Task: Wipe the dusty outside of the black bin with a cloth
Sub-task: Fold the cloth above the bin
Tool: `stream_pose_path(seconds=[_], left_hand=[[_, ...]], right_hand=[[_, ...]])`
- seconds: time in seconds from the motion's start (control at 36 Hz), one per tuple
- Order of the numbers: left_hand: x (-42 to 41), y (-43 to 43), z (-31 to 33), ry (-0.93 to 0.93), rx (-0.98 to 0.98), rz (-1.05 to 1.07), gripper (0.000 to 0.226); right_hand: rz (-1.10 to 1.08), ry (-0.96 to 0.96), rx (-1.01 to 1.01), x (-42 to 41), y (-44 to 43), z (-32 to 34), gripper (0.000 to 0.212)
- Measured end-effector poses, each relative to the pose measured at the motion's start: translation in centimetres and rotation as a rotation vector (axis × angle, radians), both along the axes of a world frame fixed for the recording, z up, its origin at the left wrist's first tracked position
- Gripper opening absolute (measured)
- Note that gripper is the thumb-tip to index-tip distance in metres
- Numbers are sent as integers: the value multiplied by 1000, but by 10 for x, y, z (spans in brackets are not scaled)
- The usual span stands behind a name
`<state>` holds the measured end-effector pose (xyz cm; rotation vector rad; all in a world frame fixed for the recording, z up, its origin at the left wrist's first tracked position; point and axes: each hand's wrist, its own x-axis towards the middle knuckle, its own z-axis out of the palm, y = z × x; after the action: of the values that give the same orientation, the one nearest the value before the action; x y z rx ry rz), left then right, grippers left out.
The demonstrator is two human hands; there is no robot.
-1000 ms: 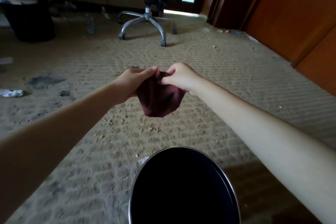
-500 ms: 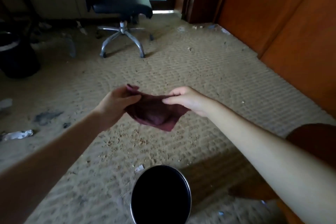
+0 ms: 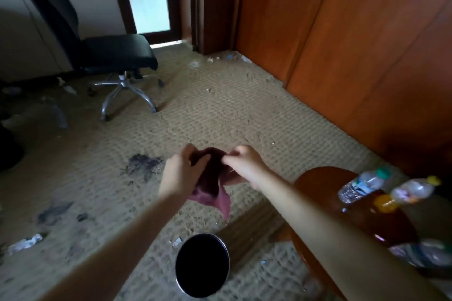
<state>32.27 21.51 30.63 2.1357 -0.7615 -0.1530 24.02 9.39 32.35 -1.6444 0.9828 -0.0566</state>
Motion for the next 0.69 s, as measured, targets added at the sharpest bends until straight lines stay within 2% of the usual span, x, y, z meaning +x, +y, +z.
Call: stream_pose_path(seconds=[0.06,0.17,0.25,0.39,0.47,0.53,0.58,0.64,0.69], left_hand=[[-30,-4,12,36,-43,-85,14],[-59,-2,18,79,-88,-157,11],[-76,0,15,118,-81,-258,14],[-107,-4,14,137,-70,-300,14],[-126,-11,14,248,-97,-341,10],[-143,-14,19,426,-201,-385,11],[-159,-15,23,630,-313,-417,26],[-169,-18,18,629,-278,-436,37],[-178,-22,10,602,-223,-383,17]], right_hand=[[-51,-2,40,-8,12,9,14],[-126,-24,-12,-36,22,23,21],[-169,-47,17,-61,29,30,37],[-275,-66,107,-99,31,32,28],[-288,-47,66,-117,25,30,45],[-251,-64,114,-130,23,36,42],[-186,-124,258,-147,15,32,36],[-134,-202,289,-166,5,27,29],[-242,-270,134,-185,-6,13,20]])
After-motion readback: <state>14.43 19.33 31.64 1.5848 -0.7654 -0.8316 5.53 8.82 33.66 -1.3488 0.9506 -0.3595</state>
